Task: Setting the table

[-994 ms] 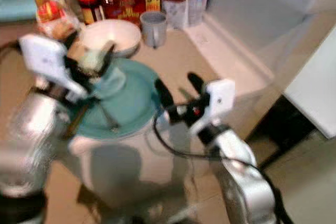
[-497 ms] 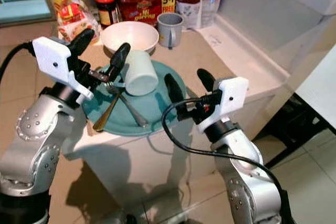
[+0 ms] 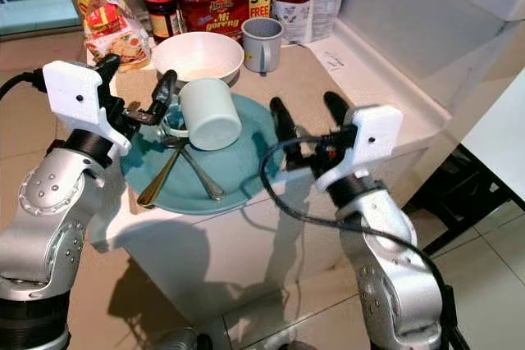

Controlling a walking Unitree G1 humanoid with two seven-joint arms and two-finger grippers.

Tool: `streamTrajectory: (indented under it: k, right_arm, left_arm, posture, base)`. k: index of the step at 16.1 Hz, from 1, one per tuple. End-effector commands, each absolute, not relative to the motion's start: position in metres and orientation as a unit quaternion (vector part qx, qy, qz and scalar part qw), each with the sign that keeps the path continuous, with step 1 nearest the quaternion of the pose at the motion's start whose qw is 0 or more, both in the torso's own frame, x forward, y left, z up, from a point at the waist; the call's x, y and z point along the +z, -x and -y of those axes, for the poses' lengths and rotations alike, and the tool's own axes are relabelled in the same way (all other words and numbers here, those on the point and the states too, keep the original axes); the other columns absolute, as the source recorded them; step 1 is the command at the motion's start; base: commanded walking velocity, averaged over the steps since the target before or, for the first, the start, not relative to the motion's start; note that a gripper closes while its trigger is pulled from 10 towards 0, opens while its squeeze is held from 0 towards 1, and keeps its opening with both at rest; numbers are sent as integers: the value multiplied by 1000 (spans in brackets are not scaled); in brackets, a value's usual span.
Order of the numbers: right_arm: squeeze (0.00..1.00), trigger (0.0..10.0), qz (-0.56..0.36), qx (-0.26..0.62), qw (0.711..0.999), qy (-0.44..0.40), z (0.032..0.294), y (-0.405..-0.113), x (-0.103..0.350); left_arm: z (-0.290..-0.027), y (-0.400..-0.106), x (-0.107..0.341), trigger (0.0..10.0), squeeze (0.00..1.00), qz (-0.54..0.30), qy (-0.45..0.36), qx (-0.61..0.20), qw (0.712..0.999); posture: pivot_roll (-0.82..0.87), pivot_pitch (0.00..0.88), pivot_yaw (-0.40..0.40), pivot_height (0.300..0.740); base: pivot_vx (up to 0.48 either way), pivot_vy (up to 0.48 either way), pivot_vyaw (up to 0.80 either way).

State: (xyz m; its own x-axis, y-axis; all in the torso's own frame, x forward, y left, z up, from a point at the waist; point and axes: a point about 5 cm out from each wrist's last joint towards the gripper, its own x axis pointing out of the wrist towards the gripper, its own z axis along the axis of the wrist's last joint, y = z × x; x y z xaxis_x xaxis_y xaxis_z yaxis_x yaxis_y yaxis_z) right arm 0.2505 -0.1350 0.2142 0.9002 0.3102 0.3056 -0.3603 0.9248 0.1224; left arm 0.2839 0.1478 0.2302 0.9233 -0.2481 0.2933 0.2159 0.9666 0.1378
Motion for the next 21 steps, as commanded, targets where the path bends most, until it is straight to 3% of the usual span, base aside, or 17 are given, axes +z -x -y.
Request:
streamTrajectory:
  k: [1, 9, 16, 21]
  right_arm:
    - [0, 10000, 152, 155, 972, -87, 140, -253, 218]
    - [0, 10000, 152, 140, 975, -86, 145, -255, 219]
    - [0, 10000, 133, 141, 975, -105, 144, -254, 212]
    - [0, 10000, 103, 135, 981, -90, 139, -261, 206]
  left_arm:
    - [-148, -285, 232, 10000, 0, 158, -54, -111, 980]
    - [-141, -283, 234, 10000, 0, 164, -59, -123, 977]
    - [-139, -284, 234, 10000, 0, 163, -67, -130, 976]
    - [-140, -287, 235, 10000, 0, 158, -81, -128, 976]
  posture:
    - [110, 39, -15, 740]
    - [103, 48, -19, 740]
    - [100, 53, -12, 740]
    - [105, 55, -9, 740]
  base:
    - [0, -480, 800]
    - [0, -480, 800]
    - [0, -480, 0]
    - [0, 0, 0]
